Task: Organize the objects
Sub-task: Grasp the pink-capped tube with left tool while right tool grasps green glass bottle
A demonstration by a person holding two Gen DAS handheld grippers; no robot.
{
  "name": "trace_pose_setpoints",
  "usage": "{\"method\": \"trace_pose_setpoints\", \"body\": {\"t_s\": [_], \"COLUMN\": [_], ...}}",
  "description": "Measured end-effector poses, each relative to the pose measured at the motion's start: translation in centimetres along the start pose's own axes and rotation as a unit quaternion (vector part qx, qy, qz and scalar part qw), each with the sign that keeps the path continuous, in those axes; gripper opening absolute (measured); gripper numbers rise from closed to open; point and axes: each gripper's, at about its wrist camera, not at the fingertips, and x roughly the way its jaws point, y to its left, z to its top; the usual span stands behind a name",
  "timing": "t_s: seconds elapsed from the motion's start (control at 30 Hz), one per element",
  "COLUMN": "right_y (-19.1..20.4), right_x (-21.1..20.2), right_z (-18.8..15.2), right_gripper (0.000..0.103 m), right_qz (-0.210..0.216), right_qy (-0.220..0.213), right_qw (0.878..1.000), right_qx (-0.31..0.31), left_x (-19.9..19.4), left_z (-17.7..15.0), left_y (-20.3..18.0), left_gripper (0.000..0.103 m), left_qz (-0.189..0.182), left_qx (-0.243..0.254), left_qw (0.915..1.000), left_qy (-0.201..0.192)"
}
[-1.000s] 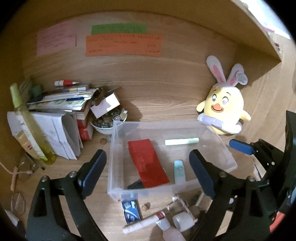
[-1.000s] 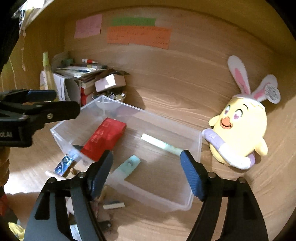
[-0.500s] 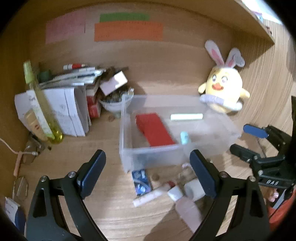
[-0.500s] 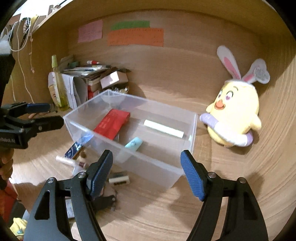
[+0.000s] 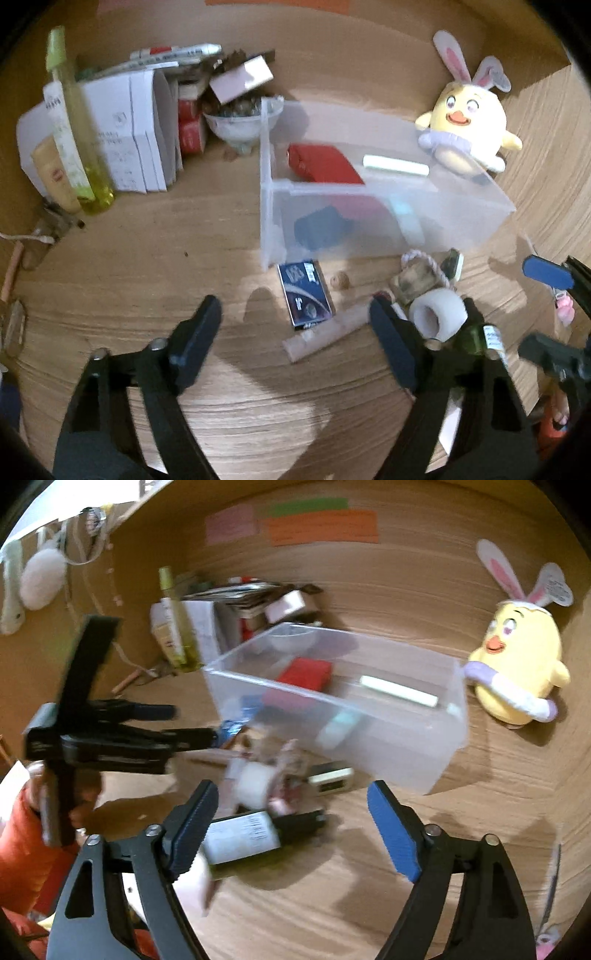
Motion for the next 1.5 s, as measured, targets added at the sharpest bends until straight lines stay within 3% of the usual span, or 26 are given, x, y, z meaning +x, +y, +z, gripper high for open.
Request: {"method": "trace_pose_setpoints", "body": {"t_s": [0.1,0.27,0.43,0.77,1.0,1.3,1.5], "right_y": [1.7,2.2,1.2,-0.5,-2.7,-4.2,-4.4], "right_x": [0.2,1.7,1.9,0.9,0.6,0.7,2.5], "right_z": [-0.5,-1.3,-1.8,-2.7,-4.0,-2.7,-2.0], "right_gripper": [0.082,0.082,0.08,0.059,0.058,0.062,0.061], "right_qz": [0.009,0.006,0.008,-0.011,-0.026,0.005,-0.021], "right_qy": [0.005,0.025,0.031,0.032,0.048,0.034,0.049], "right_qw": [1.0,0.999,0.999,0.999,0.998,0.996,0.995], "right_qx": [-0.02,-0.022,0.0,0.005,0.03,0.087,0.089], "left_x": [0.8,1.5,1.3,-0.2,-1.0,0.7,1.9], "left_z": [-0.2,-0.5,-0.8,-2.6,-3.4,-1.5,-0.3], "left_y": [-0.4,-1.4,-1.8,-2.7,-3.2,-3.4,-3.8], "left_gripper": [0.073,0.049,0.039,0.018,0.018,0.019,0.019], "left_qz": [-0.019,-0.026,-0.031,-0.04,-0.031,-0.039,-0.03], "left_qx": [0.003,0.025,0.04,0.064,0.083,0.079,0.086], "left_qw": [0.9997,0.999,0.9983,0.9965,0.9953,0.9949,0.9947], "left_qy": [0.011,0.026,0.028,0.035,0.04,0.049,0.048]}}
